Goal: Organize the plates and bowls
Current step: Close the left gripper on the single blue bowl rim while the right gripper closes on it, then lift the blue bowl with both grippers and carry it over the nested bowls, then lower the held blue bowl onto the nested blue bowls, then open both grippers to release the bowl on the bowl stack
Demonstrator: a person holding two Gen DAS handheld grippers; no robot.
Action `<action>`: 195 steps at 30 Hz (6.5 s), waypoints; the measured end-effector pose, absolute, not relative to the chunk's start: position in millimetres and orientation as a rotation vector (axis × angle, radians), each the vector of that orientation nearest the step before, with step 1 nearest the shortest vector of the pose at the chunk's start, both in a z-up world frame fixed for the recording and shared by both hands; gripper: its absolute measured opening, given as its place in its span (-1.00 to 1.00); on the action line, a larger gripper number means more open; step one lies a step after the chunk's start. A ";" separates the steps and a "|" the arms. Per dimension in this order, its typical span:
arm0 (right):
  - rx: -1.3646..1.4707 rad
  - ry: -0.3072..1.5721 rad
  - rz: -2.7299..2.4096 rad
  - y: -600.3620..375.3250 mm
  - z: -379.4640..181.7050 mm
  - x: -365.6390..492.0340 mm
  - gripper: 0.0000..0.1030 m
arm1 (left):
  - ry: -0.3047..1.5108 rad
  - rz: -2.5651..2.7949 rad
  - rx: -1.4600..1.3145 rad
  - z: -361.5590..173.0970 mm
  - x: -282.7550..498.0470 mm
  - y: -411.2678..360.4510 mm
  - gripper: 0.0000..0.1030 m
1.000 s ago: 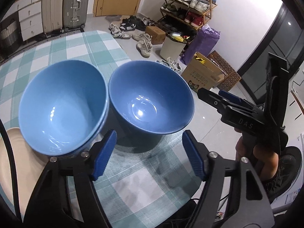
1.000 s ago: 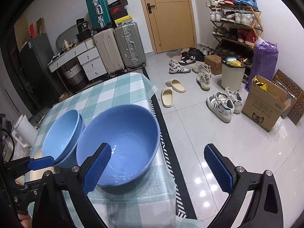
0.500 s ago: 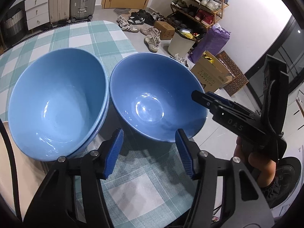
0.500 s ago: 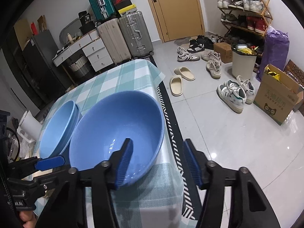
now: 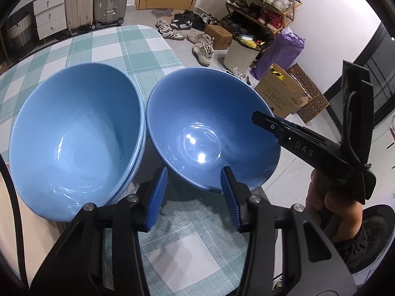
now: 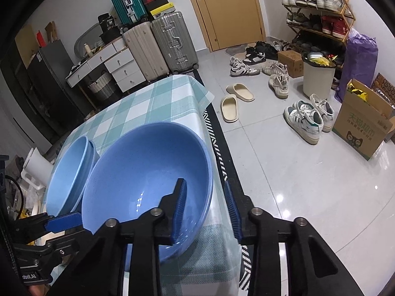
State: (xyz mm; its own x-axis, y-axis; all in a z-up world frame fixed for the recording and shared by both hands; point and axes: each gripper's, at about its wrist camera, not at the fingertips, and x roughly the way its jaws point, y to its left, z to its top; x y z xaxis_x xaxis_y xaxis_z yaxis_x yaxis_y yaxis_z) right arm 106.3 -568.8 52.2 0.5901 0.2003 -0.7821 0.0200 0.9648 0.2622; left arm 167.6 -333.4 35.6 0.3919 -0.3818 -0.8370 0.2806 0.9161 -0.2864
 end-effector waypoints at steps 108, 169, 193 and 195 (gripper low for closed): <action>0.066 0.782 0.272 -378.4 157.1 102.8 -0.65 | 0.789 -0.265 -0.048 161.7 106.6 -146.3 -0.39; -0.115 0.873 0.207 -353.5 77.6 113.0 -0.54 | 0.971 -0.193 -0.005 45.1 162.8 -144.1 -0.25; 0.152 0.923 0.240 -384.3 62.3 121.7 0.65 | 0.964 -0.210 -0.196 41.6 189.9 -86.9 0.67; 0.177 0.926 0.244 -384.7 60.3 123.5 0.74 | 0.964 -0.211 -0.202 40.2 192.8 -87.1 0.76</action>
State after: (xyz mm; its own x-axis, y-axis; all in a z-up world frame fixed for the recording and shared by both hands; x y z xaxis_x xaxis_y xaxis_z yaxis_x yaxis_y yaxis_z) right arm 123.5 -384.7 60.3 0.5763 0.2830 -0.7667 -0.1318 0.9581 0.2545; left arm 192.8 -87.1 40.2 0.5530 -0.2665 -0.7894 0.0878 0.9608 -0.2629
